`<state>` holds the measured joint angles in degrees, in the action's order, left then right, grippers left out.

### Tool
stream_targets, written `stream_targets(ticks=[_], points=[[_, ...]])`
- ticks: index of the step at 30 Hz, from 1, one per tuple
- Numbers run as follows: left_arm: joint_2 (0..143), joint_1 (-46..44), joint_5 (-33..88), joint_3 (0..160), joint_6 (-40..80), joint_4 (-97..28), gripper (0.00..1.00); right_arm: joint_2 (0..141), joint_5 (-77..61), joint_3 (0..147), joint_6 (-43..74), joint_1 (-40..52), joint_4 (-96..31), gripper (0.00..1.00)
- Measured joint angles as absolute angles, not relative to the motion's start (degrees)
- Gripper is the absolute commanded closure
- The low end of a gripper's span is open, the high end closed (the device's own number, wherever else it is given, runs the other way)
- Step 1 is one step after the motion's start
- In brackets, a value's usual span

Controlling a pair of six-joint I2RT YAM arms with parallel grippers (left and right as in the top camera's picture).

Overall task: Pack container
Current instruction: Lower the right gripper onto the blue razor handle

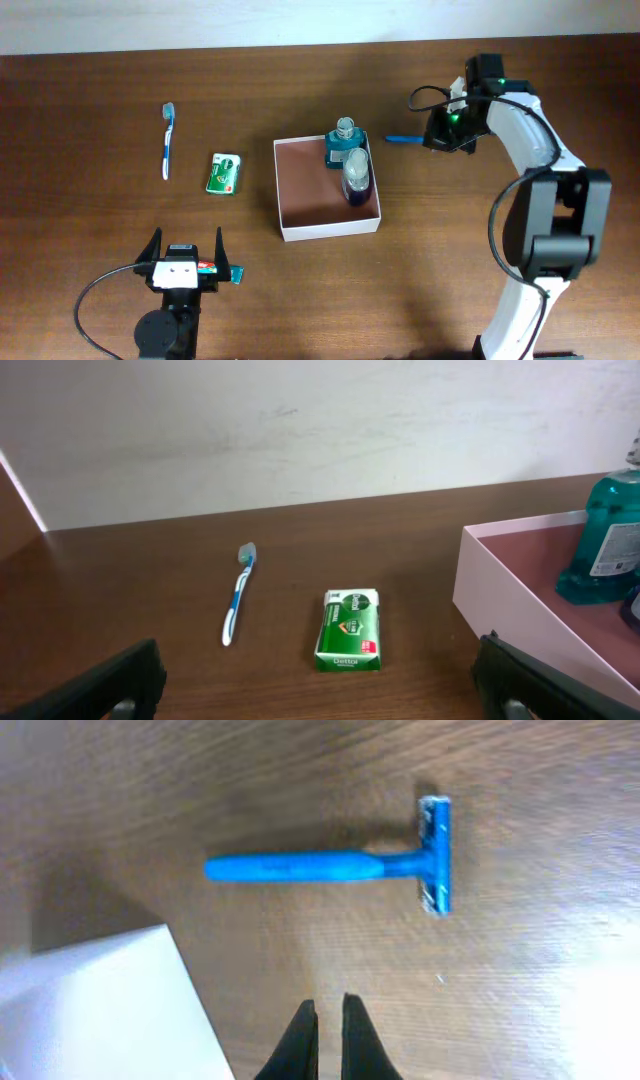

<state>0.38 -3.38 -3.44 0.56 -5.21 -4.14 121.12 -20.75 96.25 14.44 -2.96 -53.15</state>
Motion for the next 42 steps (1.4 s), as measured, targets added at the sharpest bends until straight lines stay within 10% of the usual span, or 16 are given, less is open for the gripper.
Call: stream_targets(ticks=[19,28,42], points=[[0.4,-3.4,-3.4,0.6,-5.2,-4.1,0.01,118.3,-18.2,96.2,-5.7,-3.0,-52.2,0.95],[0.4,-3.4,-3.4,0.6,-5.2,-4.1,0.01,118.3,-17.8,96.2,-15.4,-3.0,-47.3,0.45],[0.4,-3.4,-3.4,0.6,-5.2,-4.1,0.01,118.3,-19.6,88.7,-36.8,-2.6,-43.2,0.14]])
